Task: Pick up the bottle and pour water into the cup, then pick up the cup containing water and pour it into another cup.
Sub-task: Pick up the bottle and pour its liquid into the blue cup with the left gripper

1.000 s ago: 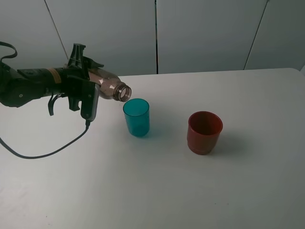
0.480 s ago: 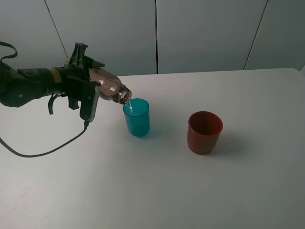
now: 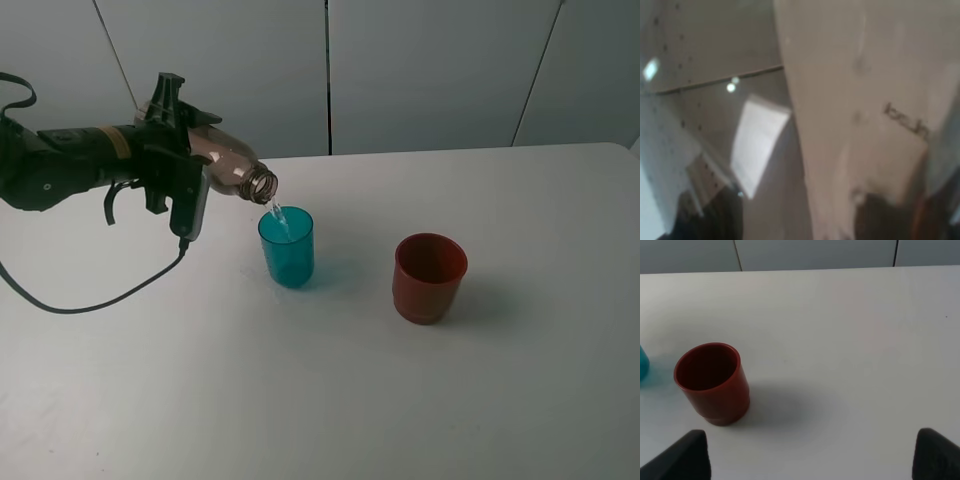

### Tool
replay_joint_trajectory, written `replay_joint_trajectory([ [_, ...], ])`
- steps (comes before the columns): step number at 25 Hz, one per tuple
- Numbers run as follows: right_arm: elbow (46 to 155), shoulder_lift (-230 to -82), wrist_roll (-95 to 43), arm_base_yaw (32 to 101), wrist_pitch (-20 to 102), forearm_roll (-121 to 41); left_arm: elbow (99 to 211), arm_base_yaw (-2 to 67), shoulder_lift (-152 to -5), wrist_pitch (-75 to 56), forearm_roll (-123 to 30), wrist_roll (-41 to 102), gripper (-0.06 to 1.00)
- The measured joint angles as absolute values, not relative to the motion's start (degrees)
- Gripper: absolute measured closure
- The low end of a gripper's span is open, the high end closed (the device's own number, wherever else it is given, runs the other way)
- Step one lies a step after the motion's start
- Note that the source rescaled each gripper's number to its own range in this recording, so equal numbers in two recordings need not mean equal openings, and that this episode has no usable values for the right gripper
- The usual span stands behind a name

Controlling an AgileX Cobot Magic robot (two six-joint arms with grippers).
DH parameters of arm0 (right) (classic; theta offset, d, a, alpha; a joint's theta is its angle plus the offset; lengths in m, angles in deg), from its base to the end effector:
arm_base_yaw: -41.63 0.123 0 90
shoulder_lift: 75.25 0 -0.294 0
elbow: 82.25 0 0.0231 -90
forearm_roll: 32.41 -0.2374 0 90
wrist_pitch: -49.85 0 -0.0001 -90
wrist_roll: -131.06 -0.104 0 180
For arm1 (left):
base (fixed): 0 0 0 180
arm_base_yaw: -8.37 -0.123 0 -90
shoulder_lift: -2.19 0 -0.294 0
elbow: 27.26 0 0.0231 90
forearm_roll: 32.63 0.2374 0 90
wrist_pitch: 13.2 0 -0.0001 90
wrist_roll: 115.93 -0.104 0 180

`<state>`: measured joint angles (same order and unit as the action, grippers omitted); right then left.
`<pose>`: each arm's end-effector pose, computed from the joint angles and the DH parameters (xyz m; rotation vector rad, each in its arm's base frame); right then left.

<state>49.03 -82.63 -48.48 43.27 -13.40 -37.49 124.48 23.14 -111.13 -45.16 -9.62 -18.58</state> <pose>-0.0172 0.0077 0.2616 -0.0448 2.0814 0.1193 0.3586 -0.1168 0.1836 1.8028 0.9315 0.7982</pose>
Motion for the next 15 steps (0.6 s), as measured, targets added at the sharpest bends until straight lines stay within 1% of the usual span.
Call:
replay_joint_trajectory([
  [15,49.0,-82.6,-48.5,43.3,-13.4,-37.5,124.5,23.1,-111.1,-45.1,-10.6,-18.7,0.94],
])
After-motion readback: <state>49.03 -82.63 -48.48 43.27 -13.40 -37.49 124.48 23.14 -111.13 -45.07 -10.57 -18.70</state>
